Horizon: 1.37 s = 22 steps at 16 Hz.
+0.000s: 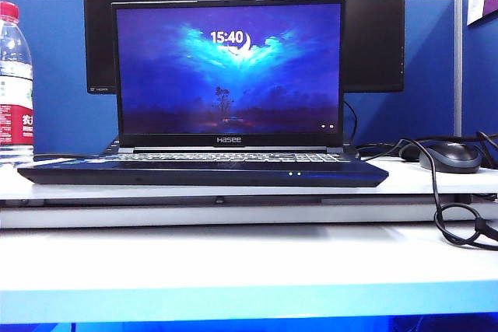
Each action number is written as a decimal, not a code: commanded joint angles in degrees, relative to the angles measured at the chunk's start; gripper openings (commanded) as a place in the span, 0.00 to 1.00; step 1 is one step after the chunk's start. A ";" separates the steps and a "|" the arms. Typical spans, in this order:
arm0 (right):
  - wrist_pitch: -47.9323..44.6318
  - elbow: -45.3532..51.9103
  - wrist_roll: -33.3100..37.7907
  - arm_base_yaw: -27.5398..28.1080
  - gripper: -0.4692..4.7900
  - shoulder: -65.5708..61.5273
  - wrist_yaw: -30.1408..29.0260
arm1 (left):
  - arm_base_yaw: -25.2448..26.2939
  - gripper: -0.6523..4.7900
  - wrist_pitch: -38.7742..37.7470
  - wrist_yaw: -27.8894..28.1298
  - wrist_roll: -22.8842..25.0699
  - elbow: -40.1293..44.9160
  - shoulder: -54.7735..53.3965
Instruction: Close the lid of the black laptop.
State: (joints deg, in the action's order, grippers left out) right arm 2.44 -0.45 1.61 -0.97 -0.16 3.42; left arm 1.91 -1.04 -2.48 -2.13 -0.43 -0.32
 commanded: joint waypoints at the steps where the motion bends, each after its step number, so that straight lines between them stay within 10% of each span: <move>1: -0.98 0.42 -0.11 -0.02 0.09 0.09 0.02 | 0.00 0.16 0.68 -0.31 -0.09 0.02 0.13; 3: -1.03 0.42 4.59 -0.02 0.09 0.09 -1.62 | 0.00 0.16 0.68 -0.33 -2.29 0.02 0.13; 7: -4.28 0.42 35.06 -0.59 0.09 0.09 -15.45 | 0.00 0.16 3.98 -9.11 -39.30 0.00 0.13; 12: -25.55 0.31 55.10 -0.55 0.09 0.09 -25.11 | 0.02 0.16 8.24 -17.51 -64.17 0.00 0.13; 16: -39.34 -8.74 56.48 -0.31 0.16 -0.02 -22.53 | -0.35 0.16 38.93 -24.30 -66.12 -1.53 0.13; 22: -35.06 -36.24 48.04 -0.31 0.19 -12.59 -28.13 | -0.33 0.17 26.29 -41.68 -53.75 -22.51 -2.86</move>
State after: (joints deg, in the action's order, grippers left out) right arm -33.34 -33.71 52.16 -1.32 -10.98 -22.76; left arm 1.56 27.75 -41.08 -59.68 -20.01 -1.93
